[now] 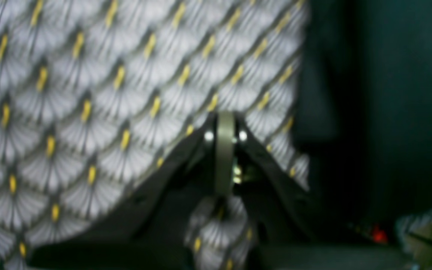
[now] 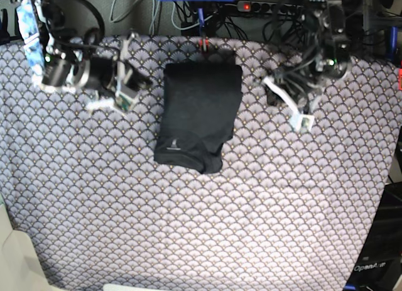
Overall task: Fold the T-shirt properly
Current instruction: 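Press the right gripper on the bundle's collar edge to straighten it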
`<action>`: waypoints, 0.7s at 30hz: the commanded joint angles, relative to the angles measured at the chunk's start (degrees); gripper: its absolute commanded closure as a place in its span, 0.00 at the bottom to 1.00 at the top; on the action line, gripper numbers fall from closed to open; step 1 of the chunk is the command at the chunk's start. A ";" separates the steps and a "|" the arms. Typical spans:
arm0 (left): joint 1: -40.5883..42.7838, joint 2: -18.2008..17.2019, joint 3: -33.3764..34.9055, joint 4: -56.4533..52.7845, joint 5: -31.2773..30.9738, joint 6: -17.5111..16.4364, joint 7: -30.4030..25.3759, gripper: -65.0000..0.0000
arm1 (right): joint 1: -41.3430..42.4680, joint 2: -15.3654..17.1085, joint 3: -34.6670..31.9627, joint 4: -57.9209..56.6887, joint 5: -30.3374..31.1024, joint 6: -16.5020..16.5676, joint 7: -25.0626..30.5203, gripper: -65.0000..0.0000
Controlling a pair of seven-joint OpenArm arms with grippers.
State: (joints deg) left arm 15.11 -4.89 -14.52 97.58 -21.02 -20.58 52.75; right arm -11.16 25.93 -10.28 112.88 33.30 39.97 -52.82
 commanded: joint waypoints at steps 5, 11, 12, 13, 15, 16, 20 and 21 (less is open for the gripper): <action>2.69 0.27 -1.08 1.80 -0.92 -0.65 -1.63 1.00 | 4.78 -0.39 -0.93 1.10 1.21 0.03 -2.08 1.00; 2.86 0.62 -0.90 1.28 -1.36 -0.39 -1.37 1.00 | 8.21 -3.03 -5.85 1.19 1.21 0.03 -3.67 1.00; 2.86 0.62 -0.90 1.28 -1.27 -0.39 -1.37 1.00 | 8.74 -3.82 -7.61 1.10 1.21 0.03 -3.67 1.00; 2.78 0.89 -0.90 1.45 -1.36 -0.39 -1.28 1.00 | 9.09 -4.44 -8.75 1.10 1.21 0.03 -3.67 1.00; 2.51 2.29 -0.90 1.80 -0.92 -0.30 -1.19 1.00 | 9.18 -5.67 -9.80 1.10 1.21 0.03 -3.67 1.00; 2.34 2.56 -0.90 1.80 -0.83 -0.30 -1.19 1.00 | 9.18 -6.55 -9.80 1.10 1.21 0.03 -3.93 1.00; 2.25 2.99 -0.90 1.63 -0.83 -0.30 -1.19 1.00 | 9.09 -7.52 -11.74 0.92 0.94 0.03 -3.49 1.00; 2.25 3.17 -0.90 1.36 -0.83 -0.30 -1.19 1.00 | 9.09 -7.43 -12.18 0.57 0.94 0.03 -3.40 1.00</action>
State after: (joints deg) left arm 17.54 -1.72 -15.33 98.24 -21.26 -20.78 52.31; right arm -2.81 18.28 -22.74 112.77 33.45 39.99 -57.56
